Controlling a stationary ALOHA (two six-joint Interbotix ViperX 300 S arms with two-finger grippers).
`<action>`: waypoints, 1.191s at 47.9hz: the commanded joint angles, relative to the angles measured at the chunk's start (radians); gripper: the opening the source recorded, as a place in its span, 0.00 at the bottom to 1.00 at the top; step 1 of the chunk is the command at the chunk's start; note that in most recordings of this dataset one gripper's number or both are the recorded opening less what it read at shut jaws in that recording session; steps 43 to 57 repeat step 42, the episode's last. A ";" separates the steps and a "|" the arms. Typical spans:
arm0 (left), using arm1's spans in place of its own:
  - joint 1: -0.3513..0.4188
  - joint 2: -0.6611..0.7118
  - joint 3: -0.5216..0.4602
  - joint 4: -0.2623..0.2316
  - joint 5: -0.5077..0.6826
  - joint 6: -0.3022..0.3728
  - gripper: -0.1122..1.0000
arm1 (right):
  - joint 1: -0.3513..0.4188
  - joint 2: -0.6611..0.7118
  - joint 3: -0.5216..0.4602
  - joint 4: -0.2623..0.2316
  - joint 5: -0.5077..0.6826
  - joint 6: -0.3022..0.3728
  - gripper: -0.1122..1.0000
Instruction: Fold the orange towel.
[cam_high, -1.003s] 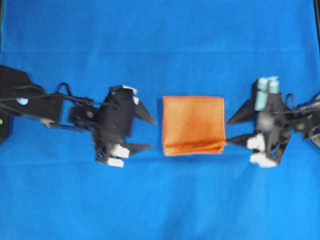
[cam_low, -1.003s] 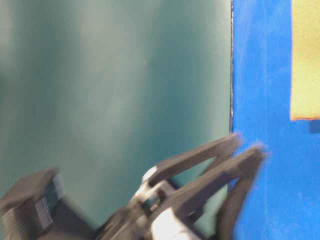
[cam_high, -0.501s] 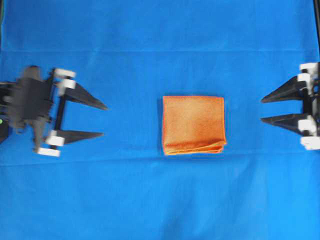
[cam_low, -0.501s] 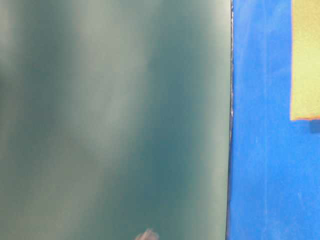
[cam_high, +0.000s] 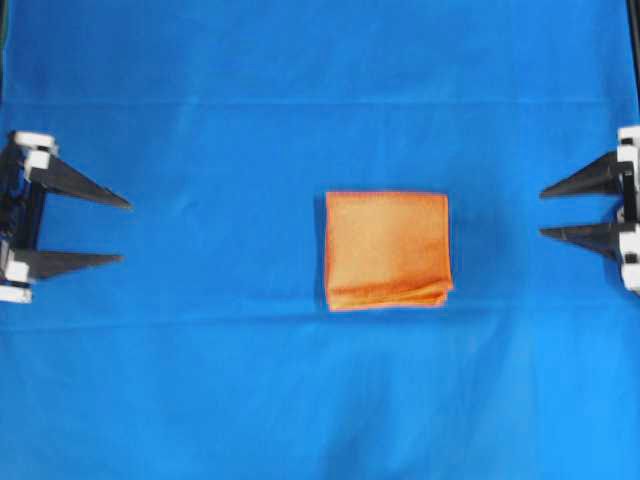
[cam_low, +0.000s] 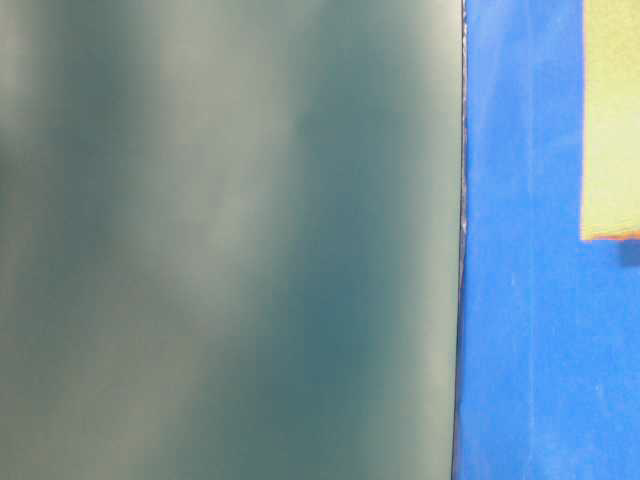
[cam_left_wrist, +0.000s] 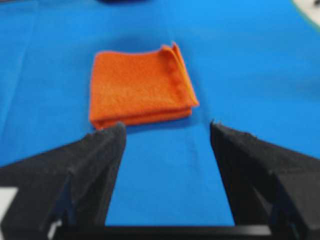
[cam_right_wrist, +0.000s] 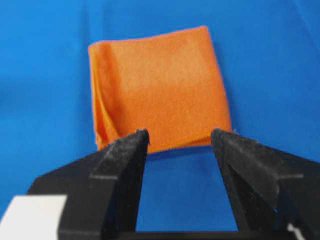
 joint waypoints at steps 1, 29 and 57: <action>0.002 -0.032 0.015 -0.003 -0.026 -0.002 0.66 | -0.015 0.008 -0.006 -0.003 -0.037 0.002 0.63; 0.002 -0.077 0.034 -0.005 -0.020 -0.020 0.66 | -0.015 0.015 -0.005 -0.002 -0.046 0.002 0.63; 0.002 -0.077 0.034 -0.005 -0.020 -0.020 0.66 | -0.017 0.014 -0.005 -0.002 -0.046 0.002 0.63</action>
